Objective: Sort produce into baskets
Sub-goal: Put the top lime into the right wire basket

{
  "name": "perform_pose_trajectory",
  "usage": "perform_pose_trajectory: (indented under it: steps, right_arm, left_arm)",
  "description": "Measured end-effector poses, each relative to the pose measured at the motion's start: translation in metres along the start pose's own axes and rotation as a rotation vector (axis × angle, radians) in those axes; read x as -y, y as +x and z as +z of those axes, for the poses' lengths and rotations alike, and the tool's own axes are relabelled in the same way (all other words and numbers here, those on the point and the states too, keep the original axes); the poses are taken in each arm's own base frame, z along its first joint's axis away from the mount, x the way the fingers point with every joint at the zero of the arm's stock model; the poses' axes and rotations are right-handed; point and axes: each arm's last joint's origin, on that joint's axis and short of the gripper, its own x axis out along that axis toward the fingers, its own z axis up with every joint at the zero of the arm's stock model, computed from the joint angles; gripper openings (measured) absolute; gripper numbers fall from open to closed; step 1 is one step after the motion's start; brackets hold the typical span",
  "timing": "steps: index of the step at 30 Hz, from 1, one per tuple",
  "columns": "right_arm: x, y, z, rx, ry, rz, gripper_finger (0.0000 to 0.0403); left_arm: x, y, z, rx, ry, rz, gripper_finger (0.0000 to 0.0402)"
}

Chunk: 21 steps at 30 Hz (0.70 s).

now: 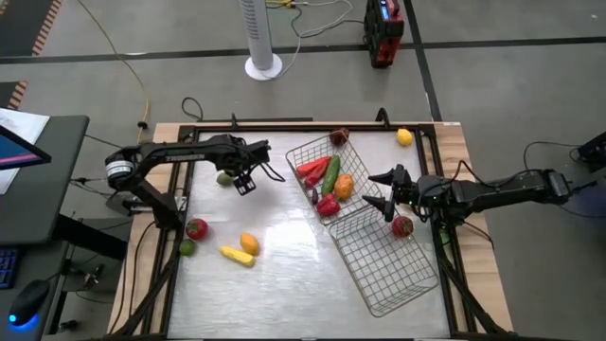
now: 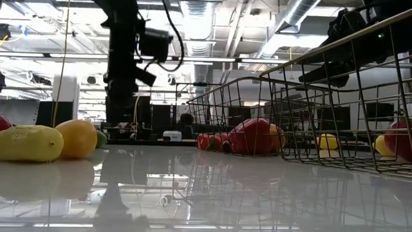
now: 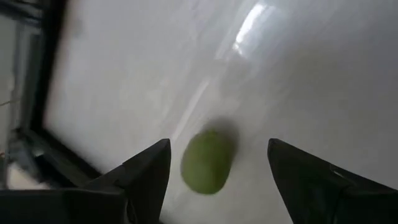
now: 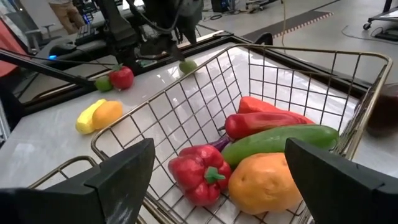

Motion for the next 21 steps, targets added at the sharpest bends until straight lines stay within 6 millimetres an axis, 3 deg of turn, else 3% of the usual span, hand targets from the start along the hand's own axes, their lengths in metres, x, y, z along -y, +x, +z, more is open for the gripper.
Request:
perform_pose_trajectory:
  steps: [5,21]
  right_arm:
    - [-0.002,-0.001,0.0,0.005,-0.002,0.014,0.0385]
    - [-0.002,0.0,0.003,0.029,0.0,0.019,0.0385]
  left_arm:
    - [-0.005,0.025,-0.013,-0.075,-0.002,-0.015,0.0256]
    - [-0.001,0.066,-0.041,-0.134,0.068,0.023,0.0255]
